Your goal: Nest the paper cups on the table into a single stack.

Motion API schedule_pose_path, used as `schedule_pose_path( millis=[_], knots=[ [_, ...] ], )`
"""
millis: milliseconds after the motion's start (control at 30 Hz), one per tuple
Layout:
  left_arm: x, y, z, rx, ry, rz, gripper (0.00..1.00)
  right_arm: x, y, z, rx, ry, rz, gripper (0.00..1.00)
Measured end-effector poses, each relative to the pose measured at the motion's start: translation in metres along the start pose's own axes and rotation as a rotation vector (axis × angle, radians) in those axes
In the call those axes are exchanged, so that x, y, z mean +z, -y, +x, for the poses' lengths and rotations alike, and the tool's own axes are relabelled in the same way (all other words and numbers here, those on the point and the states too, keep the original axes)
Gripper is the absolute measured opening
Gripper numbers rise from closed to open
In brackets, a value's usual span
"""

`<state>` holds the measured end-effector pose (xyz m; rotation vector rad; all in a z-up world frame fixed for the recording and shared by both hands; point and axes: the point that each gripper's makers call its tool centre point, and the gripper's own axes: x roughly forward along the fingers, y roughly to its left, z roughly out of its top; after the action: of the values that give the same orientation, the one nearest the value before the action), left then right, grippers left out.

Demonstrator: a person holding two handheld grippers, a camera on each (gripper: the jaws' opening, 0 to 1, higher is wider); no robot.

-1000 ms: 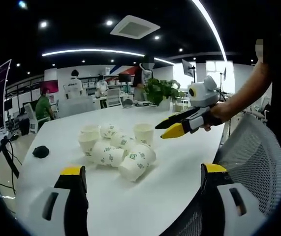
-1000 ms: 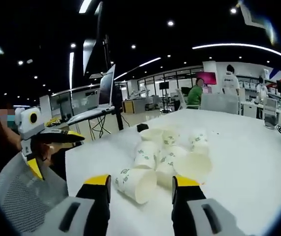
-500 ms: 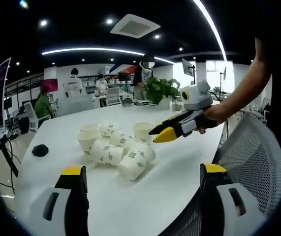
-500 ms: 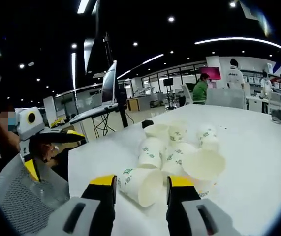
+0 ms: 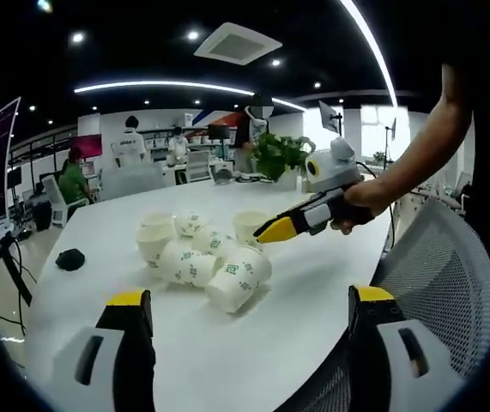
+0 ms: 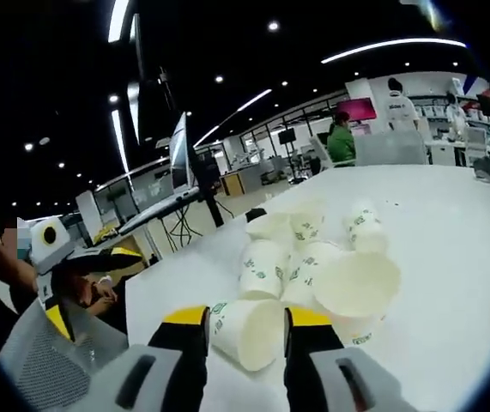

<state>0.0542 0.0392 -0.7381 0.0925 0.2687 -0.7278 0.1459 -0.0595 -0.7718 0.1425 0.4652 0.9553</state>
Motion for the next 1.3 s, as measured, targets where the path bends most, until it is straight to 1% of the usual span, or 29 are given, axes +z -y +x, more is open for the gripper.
schedule_pose_path(
  millis=[167,367,467,600,700,767,800,867,1000,1067,1133,1167,1200,1267,1300],
  knots=[
    [0.001,0.001,0.000,-0.008,0.011,-0.011,0.94,-0.004,-0.006,0.007,0.022,-0.026,0.008,0.31],
    [0.003,0.000,0.000,-0.006,0.024,-0.027,0.95,-0.010,-0.008,0.014,0.039,-0.043,0.028,0.29],
    [0.002,0.000,0.000,-0.006,0.019,-0.027,0.94,-0.013,-0.010,0.017,0.051,-0.054,0.052,0.26],
    [0.001,0.000,0.000,-0.007,0.012,-0.025,0.93,-0.017,-0.008,0.021,0.054,-0.065,0.061,0.25],
    [0.001,0.000,0.000,-0.004,0.011,-0.026,0.93,-0.018,-0.009,0.024,0.060,-0.063,0.089,0.23],
    [0.000,-0.001,-0.001,0.002,0.007,-0.025,0.92,-0.019,-0.010,0.026,0.066,-0.059,0.133,0.20],
    [0.000,-0.002,-0.001,0.003,0.005,-0.025,0.92,-0.018,-0.011,0.027,0.073,-0.052,0.174,0.18],
    [0.000,-0.002,-0.001,0.004,0.003,-0.026,0.91,-0.017,-0.011,0.027,0.077,-0.043,0.187,0.13],
    [-0.001,-0.001,0.000,0.000,-0.002,-0.025,0.90,-0.016,-0.012,0.026,0.079,-0.029,0.231,0.11],
    [-0.001,-0.002,0.000,0.000,-0.003,-0.024,0.90,-0.015,-0.011,0.025,0.083,-0.020,0.257,0.08],
    [-0.001,-0.002,-0.001,0.002,-0.002,-0.025,0.90,-0.014,-0.010,0.023,0.087,-0.011,0.299,0.03],
    [-0.001,-0.002,-0.001,0.004,-0.002,-0.024,0.89,-0.013,-0.011,0.022,0.095,-0.003,0.362,0.03],
    [-0.001,-0.003,-0.001,0.006,-0.002,-0.023,0.89,-0.012,-0.010,0.021,0.099,0.003,0.396,0.02],
    [-0.001,-0.004,-0.001,0.012,-0.004,-0.017,0.88,-0.011,-0.009,0.018,0.103,0.010,0.406,0.01],
    [-0.001,-0.004,-0.001,0.014,-0.004,-0.017,0.88,-0.008,-0.008,0.017,0.100,0.027,0.423,0.00]
  ],
)
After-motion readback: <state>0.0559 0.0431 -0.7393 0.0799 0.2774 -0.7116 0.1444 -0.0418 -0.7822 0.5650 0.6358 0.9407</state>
